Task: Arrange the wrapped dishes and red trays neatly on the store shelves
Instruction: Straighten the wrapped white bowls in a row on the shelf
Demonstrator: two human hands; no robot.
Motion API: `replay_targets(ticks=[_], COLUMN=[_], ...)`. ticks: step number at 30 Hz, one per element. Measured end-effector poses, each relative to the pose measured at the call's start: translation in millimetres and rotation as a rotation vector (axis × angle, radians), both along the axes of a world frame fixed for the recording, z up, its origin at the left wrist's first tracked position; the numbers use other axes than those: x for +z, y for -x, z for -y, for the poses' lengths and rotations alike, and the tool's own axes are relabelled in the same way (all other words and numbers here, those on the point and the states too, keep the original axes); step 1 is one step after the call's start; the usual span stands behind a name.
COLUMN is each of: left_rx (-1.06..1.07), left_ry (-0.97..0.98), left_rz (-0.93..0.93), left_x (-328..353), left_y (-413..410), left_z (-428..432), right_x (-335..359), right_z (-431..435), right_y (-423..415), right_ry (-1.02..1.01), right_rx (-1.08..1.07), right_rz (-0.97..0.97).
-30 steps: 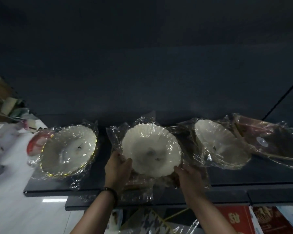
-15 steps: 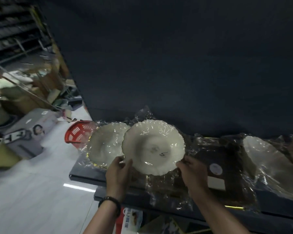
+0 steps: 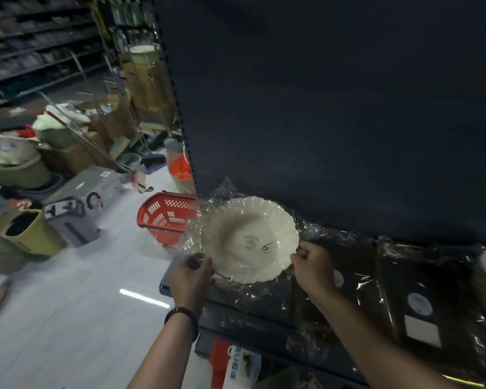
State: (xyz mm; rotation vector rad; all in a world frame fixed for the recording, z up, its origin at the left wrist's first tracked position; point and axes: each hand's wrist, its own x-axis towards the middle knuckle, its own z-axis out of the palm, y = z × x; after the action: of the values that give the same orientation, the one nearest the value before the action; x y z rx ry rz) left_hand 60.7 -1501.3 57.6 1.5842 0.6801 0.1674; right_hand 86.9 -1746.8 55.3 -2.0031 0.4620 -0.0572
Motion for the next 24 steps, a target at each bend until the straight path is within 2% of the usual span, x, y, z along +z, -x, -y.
replay_targets(ticks=[5, 10, 15, 20, 24], left_rx=[-0.013, -0.032, -0.079, -0.209, -0.236], left_ry=[-0.197, -0.278, -0.38, -0.558, -0.567], left_rz=[-0.055, -0.156, -0.11, -0.104, -0.153], left_x=[-18, -33, -37, -36, -42], left_y=[-17, -27, -29, -34, -38], left_z=[-13, -20, -27, -40, -44], right_x=[-12, -20, -35, -41, -42], right_z=[-25, -34, -41, -39, -37], right_y=[-17, -32, -43, -47, -54], right_ry=[0.141, 0.278, 0.513, 0.568, 0.625], right_rx=[0.013, 0.069, 0.148, 0.215, 0.236], right_rz=[-0.017, -0.019, -0.032, -0.115, -0.145])
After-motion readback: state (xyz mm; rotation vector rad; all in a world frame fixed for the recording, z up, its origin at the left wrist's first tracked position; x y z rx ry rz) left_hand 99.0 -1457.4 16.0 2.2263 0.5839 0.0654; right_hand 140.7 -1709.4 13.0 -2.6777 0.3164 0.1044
